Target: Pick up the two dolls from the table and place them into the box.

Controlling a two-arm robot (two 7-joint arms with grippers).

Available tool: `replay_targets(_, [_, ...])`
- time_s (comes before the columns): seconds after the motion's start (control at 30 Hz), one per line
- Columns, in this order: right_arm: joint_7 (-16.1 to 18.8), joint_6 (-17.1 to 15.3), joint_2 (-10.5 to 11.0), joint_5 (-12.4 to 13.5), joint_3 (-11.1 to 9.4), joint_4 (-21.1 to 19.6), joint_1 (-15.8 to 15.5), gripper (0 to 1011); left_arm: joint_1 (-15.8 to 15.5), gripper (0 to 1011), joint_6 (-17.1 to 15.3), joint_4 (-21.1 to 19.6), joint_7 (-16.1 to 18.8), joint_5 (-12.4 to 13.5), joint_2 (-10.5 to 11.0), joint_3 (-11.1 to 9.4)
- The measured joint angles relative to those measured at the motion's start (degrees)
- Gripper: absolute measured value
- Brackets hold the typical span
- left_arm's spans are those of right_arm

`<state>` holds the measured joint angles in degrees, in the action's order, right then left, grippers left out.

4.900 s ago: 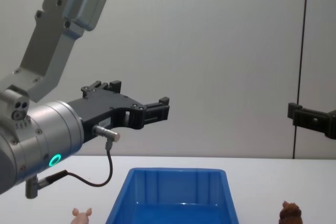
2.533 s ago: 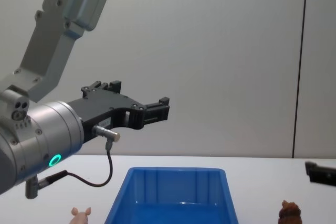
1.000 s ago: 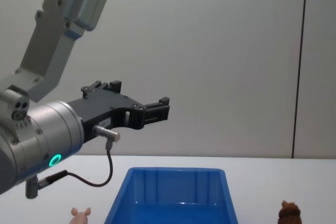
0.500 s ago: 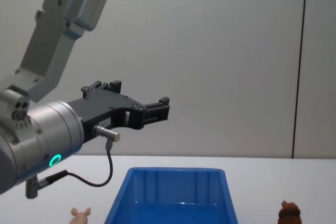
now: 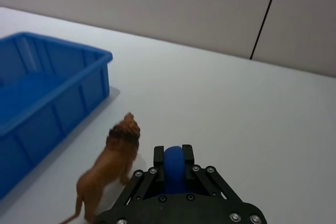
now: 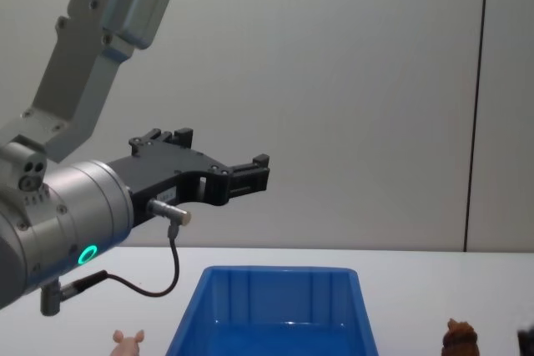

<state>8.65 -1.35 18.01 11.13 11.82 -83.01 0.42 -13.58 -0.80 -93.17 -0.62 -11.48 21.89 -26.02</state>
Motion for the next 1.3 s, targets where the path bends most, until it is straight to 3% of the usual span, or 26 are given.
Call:
replay_targets(0.33, [0.37,1.45,-1.0,-0.33,0.35,-4.19,1.29,151,0.0,1001,0.0,0.0,0.0,0.0,0.0,0.0])
replay_targets(0.6, [3.24,2.12,-3.15,-0.75,1.52,-5.16,3.98,151,0.0,1001,0.0,0.0,0.0,0.0,0.01,0.0])
replay_targets(0.93, [7.64,1.54,-6.52,-1.68,3.74,-2.16,7.84,151,0.0,1001,0.0,0.0,0.0,0.0,0.0,0.0])
replay_targets(1.3, [11.56,0.65,-11.07,-3.9,6.98,5.42,12.42,151,0.0,1001,0.0,0.0,0.0,0.0,0.0,0.0])
